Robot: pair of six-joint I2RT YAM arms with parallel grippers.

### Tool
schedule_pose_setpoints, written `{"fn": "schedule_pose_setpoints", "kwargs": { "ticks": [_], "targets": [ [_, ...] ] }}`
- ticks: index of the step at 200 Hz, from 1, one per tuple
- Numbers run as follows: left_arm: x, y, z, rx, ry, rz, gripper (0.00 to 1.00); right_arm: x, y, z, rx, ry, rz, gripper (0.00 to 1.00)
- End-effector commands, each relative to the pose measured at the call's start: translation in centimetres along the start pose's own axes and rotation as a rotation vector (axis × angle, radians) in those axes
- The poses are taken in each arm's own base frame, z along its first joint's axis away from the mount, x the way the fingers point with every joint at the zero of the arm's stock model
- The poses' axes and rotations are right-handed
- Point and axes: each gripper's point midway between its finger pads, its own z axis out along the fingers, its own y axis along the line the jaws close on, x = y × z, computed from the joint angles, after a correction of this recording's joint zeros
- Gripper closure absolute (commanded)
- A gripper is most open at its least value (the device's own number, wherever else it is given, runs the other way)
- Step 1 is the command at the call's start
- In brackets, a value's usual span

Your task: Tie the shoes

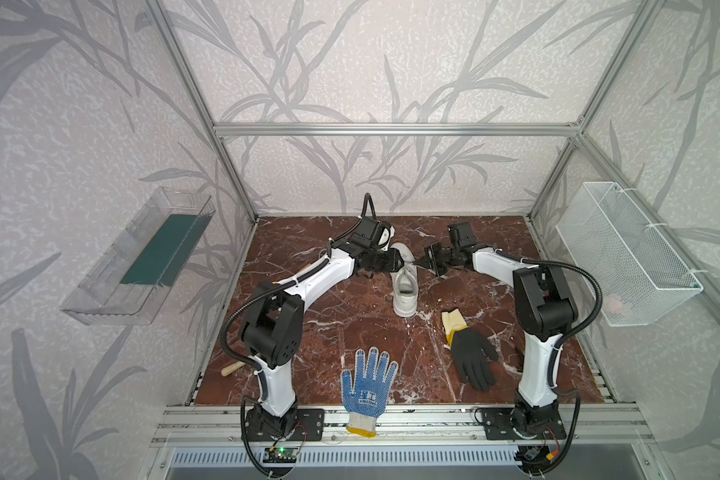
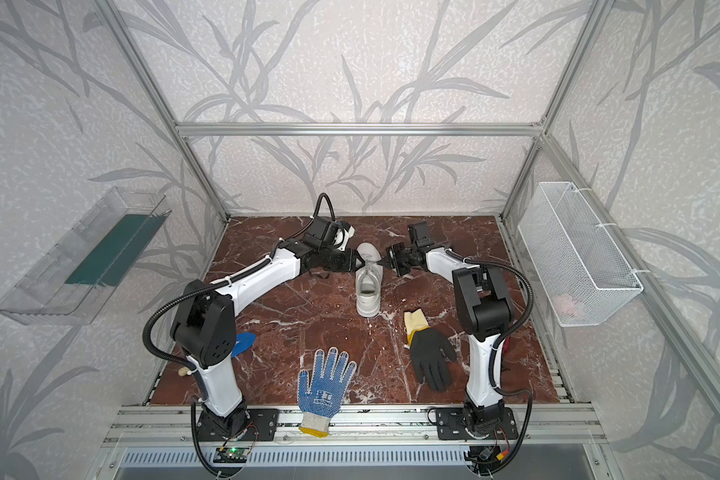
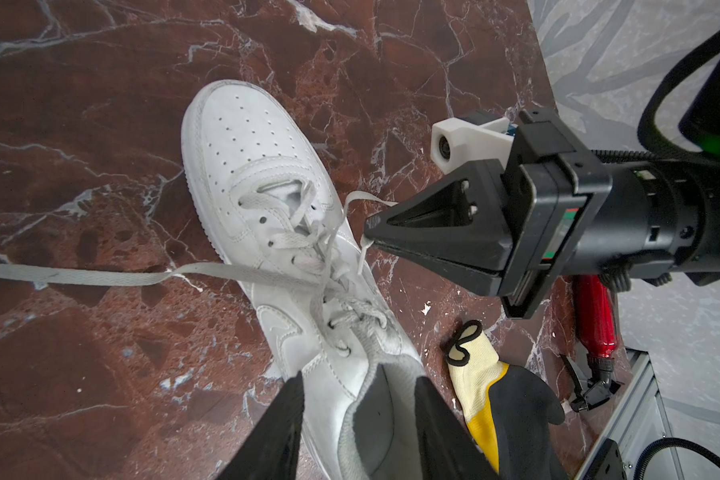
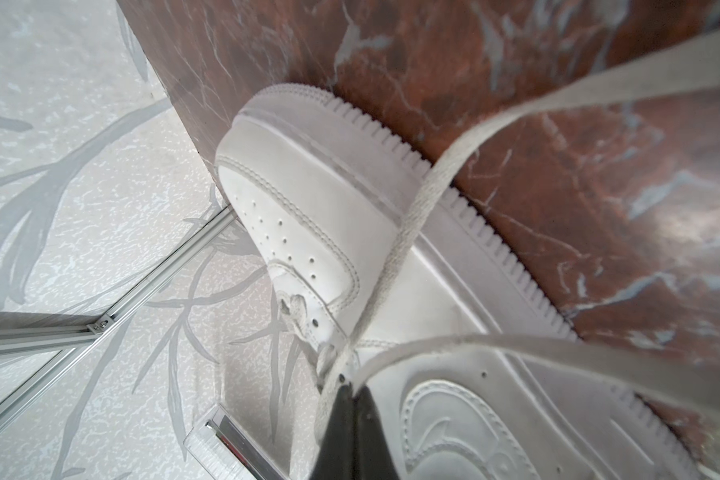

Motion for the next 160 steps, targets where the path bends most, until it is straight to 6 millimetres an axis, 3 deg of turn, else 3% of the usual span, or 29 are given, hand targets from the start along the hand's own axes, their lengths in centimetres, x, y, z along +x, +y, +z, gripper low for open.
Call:
{"fn": "schedule_pose_setpoints", "kwargs": {
  "ticks": [1, 160],
  "targets": [
    [0.1, 0.0, 0.3, 0.007, -0.001, -0.015, 0.54, 0.3, -1.0, 0.8, 0.018, 0.038, 0.006, 1.0],
    [0.6, 0.2, 0.5, 0.005, 0.006, -0.02, 0.54, 1.2, -0.2, 1.4, -0.095, 0.108, 0.025, 1.0]
  ]
}}
